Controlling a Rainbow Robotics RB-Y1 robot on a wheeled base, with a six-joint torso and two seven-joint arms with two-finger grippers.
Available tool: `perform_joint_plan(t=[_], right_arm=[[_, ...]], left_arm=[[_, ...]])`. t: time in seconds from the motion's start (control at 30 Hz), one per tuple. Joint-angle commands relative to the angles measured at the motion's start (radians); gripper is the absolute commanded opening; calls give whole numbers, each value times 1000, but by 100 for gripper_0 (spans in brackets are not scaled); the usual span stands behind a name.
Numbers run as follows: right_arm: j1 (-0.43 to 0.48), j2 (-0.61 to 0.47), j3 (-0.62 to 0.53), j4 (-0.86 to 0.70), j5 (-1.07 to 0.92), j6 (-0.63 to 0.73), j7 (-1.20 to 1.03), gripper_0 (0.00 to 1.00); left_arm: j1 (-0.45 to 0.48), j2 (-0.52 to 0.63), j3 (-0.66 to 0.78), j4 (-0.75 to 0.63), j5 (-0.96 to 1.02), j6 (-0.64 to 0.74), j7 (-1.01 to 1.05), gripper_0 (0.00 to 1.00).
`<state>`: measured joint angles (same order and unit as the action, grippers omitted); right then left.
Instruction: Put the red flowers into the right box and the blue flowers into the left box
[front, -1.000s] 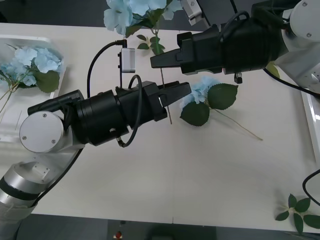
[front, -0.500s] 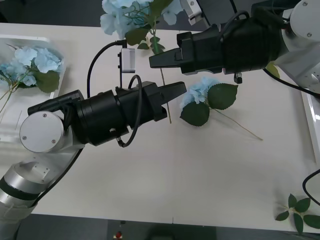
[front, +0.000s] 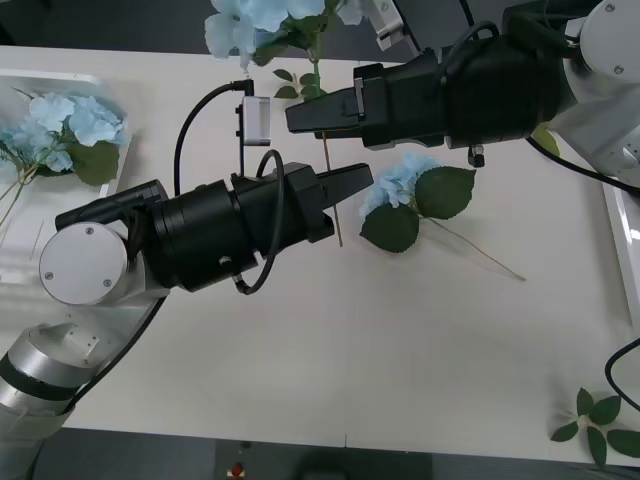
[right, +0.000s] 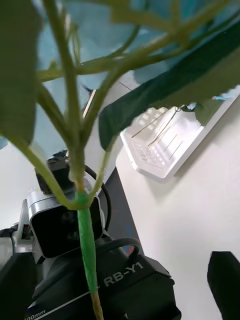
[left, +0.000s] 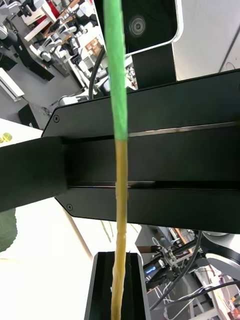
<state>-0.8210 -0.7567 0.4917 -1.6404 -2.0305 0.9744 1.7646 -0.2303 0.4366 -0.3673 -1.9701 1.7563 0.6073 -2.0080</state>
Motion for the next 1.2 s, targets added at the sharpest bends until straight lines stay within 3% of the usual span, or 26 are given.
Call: perform_joint_plan(t=[0.03,0.27,0.47,0.67,0.97,1.2], right_arm=[[-24,-21,-21,-26,-5,-6,41,100],[-6,-13,-16,-24,-16,-22,41,100],[0,-39,-32,-24,-73,-66,42,100],[0,-87,-70,-16,-91,7,41,100],[0,-119,-288,182,-59,402,62,100],[-1,-188,-427,292,245,708,90,100]], left_arm=[[-15,13,11,-32,9,-8,25,0],[-15,24,25,-33,28,0,28,0],[-15,48,105,-33,80,106,32,0],[-9,86,156,-33,120,161,40,0],[17,126,261,-32,143,261,54,0],[22,177,415,16,144,462,63,0]])
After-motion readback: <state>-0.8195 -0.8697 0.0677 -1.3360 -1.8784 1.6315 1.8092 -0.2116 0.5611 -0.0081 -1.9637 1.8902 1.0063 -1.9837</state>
